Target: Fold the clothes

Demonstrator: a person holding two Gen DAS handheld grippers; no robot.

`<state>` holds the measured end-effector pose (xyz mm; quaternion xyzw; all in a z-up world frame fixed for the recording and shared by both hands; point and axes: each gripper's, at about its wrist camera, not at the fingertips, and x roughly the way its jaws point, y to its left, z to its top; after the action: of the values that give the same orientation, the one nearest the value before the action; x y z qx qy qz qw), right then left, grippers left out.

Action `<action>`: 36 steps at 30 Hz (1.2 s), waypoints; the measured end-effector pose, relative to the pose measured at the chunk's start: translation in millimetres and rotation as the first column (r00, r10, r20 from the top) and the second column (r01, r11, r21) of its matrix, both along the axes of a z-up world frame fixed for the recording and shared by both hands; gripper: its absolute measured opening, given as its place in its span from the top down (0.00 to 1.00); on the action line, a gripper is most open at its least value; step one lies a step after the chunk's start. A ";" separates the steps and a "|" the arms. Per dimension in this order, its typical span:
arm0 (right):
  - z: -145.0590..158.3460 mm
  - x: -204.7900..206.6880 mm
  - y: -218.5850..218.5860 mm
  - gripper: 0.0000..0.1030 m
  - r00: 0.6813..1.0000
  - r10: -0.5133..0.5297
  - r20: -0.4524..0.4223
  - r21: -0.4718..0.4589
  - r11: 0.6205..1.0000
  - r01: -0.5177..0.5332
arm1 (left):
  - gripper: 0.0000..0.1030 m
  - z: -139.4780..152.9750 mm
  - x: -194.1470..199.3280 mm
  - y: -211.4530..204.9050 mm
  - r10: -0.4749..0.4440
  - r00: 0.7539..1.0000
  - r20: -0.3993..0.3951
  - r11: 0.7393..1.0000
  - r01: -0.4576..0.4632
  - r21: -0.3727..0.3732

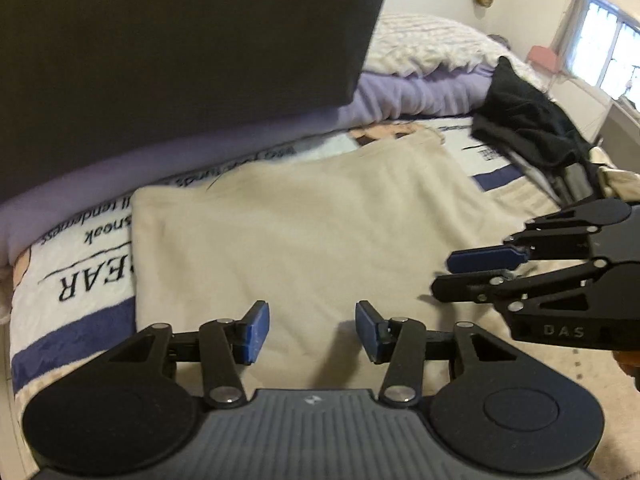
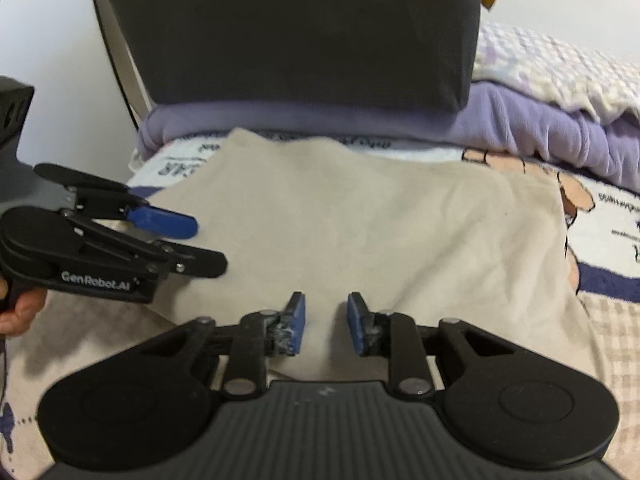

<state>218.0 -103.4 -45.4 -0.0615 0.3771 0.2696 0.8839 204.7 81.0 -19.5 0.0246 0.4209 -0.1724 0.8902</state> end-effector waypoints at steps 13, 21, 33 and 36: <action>-26.3 -1.9 -114.8 0.85 0.968 -0.239 -0.076 -0.011 0.971 0.239 | 0.53 -23.2 -7.8 1.6 -0.002 1.000 -0.026 1.000 0.002 0.014; -6.7 2.2 -144.5 0.68 0.937 -0.346 -0.056 0.044 0.936 0.348 | 0.53 3.4 -16.3 15.7 0.073 0.997 -0.027 0.997 -0.073 0.005; -25.0 6.3 -168.3 0.67 0.908 -0.386 -0.165 0.095 0.910 0.404 | 0.52 -0.8 -30.5 87.2 0.306 0.933 -0.192 0.936 -0.331 -0.117; -26.2 6.7 -168.5 0.67 0.905 -0.388 -0.174 0.100 0.908 0.408 | 0.50 -0.6 -32.5 100.3 0.347 0.914 -0.211 0.910 -0.382 -0.162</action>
<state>224.6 -271.9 -71.6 0.0969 0.4283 0.1120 0.8914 172.2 181.3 -20.1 -0.1594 0.4763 -0.0454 0.8635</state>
